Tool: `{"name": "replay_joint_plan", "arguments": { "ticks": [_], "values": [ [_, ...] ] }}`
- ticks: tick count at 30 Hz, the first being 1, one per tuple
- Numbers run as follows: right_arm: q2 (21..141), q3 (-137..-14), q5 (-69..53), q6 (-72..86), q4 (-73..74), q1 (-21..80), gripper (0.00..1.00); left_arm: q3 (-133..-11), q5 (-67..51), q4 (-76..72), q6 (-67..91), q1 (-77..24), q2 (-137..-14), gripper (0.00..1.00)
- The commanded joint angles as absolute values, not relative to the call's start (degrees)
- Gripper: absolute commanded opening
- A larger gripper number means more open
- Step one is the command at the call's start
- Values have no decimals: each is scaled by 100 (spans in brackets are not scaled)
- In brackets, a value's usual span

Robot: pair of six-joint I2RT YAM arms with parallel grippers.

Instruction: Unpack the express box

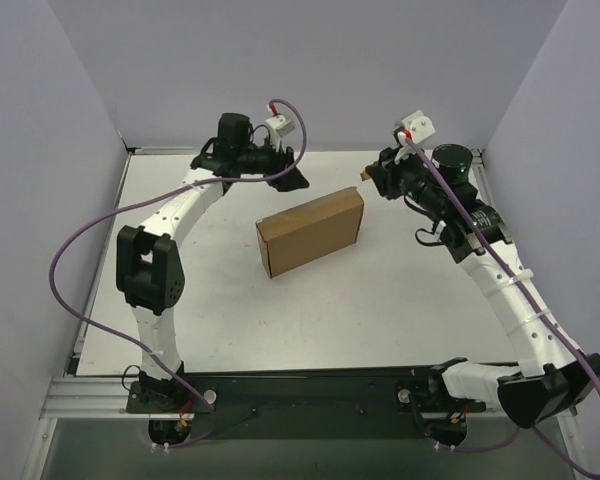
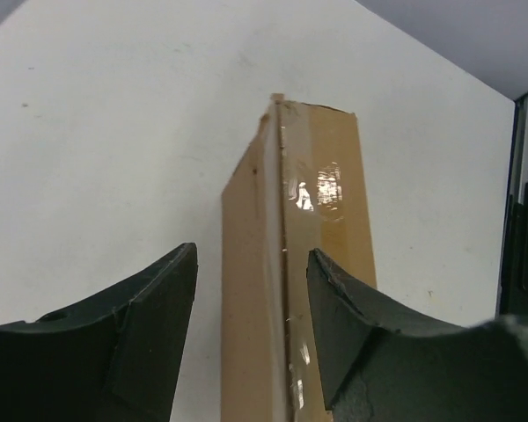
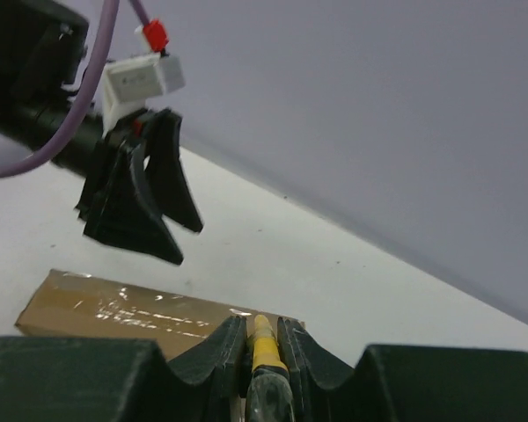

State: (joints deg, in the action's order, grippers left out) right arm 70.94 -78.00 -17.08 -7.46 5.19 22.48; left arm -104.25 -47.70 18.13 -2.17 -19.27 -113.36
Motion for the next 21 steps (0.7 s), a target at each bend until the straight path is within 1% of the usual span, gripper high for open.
{"name": "replay_joint_plan", "arguments": {
  "ticks": [1, 2, 3, 4, 8, 15, 21],
  "values": [
    [7154, -7339, -923, -598, -132, 1952, 0, -10371, -4869, 1521, -378, -2293, -11021, 59],
    [7189, -7330, -836, -563, -149, 1864, 0, -10449, -4982, 1503, -265, -2337, -11135, 56],
    [7276, -7330, -809, -484, -184, 1820, 0, -10650, -5027, 1581, -229, -2390, -11223, 51],
    [7330, -7356, -809, -379, -202, 1785, 0, -10731, -5106, 1643, -220, -2425, -11293, 48],
    [7488, -7251, -914, -273, -386, 1688, 0, -10749, -5326, 1687, -193, -2610, -11531, 37],
    [7646, -7058, -1204, -18, -702, 1617, 0, -10582, -5230, 2213, -579, -2742, -11742, 31],
    [7848, -7057, -1406, 0, -958, 1635, 0, -10468, -5045, 2812, -1072, -2742, -11856, 29]
  ]
}}
